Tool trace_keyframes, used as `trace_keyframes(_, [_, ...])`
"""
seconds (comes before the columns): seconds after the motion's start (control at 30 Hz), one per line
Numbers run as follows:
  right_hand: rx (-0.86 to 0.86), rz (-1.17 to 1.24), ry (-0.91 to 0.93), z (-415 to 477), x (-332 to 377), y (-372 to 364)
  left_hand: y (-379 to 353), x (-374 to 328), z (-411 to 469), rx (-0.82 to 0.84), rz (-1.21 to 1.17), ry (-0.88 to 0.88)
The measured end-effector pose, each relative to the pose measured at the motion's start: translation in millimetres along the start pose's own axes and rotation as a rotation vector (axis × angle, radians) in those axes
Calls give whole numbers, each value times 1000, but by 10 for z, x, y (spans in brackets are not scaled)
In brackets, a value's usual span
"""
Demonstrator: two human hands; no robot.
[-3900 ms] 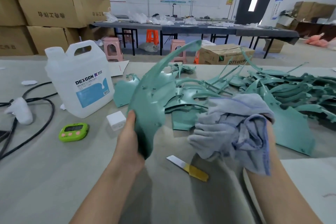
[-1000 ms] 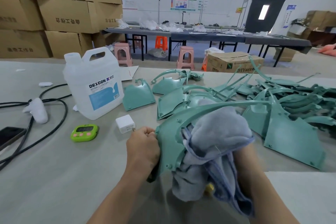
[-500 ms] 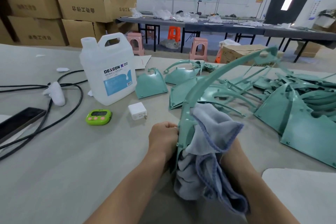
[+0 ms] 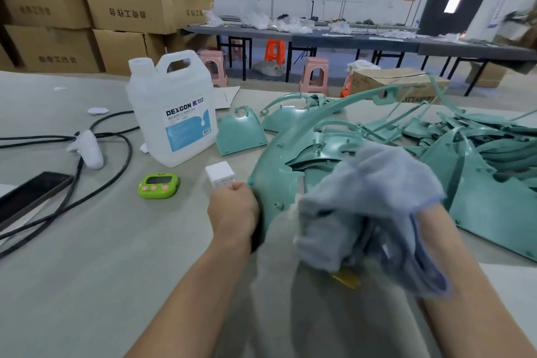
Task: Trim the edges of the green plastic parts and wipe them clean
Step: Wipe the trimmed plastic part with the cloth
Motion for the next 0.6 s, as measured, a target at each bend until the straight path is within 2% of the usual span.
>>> trace_keyframes(0.1, [-10,-46,17,44,102,127,61,-91,7,-47,26,-99])
trace_keyframes(0.13, [-74,-152,59,72,149,242,91,-119,1,-68,53,-128])
trace_keyframes(0.17, [-202,-313,136,67,244,389,118,-142,-9,-81,69,-160])
trace_keyframes(0.23, [-468,-573,427,-165,551,562,164,-201,-32,-105,75,-241])
trace_keyframes(0.27, [-494,-582,586,-304,668,526,178,-239,-55,-118,67,-294])
trace_keyframes(0.33, [-275,-445,704,-490,748,269,188,-324,-123,-139,41,-396])
trace_keyframes(0.4, [57,-414,632,-576,602,-142,164,-389,-191,-128,10,-461])
trace_keyframes(0.47, [338,-482,503,-650,318,-545,105,-391,-248,-73,-13,-494])
trace_keyframes(0.6, [503,-217,147,-626,-111,-844,25,-379,-254,49,-104,-444])
Point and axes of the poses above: each hand's wrist, its own z-axis towards the middle knuckle, its own y-axis out of the back of the hand, x = y × z, the point moved 7 cm from there along z, towards the middle knuckle, and after that the axes turned 7 degrees about -z, right-handed, at the moved point
